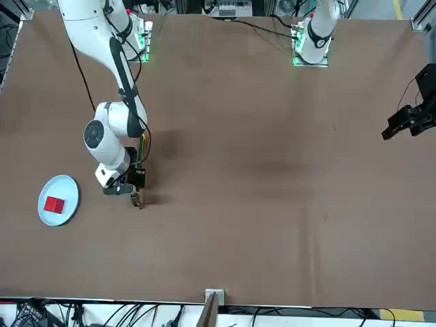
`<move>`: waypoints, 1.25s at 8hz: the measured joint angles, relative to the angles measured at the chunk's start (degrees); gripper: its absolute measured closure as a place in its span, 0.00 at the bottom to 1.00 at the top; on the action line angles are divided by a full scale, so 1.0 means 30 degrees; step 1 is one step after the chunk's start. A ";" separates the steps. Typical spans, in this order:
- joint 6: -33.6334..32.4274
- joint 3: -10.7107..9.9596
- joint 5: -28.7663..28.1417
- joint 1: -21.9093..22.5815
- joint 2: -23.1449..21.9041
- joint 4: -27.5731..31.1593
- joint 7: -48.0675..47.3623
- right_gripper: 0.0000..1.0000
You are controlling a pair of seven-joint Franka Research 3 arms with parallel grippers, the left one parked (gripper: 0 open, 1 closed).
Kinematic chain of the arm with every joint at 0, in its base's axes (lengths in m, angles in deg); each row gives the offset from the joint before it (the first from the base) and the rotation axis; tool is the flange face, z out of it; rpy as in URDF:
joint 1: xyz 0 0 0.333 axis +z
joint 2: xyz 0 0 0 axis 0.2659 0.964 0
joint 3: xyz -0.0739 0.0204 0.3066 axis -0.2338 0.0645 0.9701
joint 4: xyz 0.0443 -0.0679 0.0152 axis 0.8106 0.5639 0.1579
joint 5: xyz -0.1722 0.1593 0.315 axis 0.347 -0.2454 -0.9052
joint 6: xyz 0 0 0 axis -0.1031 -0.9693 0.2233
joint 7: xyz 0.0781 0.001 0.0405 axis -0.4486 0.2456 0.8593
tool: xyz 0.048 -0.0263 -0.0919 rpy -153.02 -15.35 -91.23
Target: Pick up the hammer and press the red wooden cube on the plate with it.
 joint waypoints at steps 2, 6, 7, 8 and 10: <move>0.0034 0.0003 0.0000 0.0288 -0.0009 -0.0106 0.0000 0.31; -0.2730 -0.1510 0.0219 0.0371 -0.1706 -0.1845 0.0228 0.00; -0.5218 -0.2493 0.0618 0.0338 -0.2648 -0.2942 0.0541 0.00; -0.7590 -0.3402 0.1101 0.0317 -0.3550 -0.4043 0.0769 0.00; -1.1080 -0.4963 0.1534 0.0274 -0.5224 -0.5520 0.1950 0.00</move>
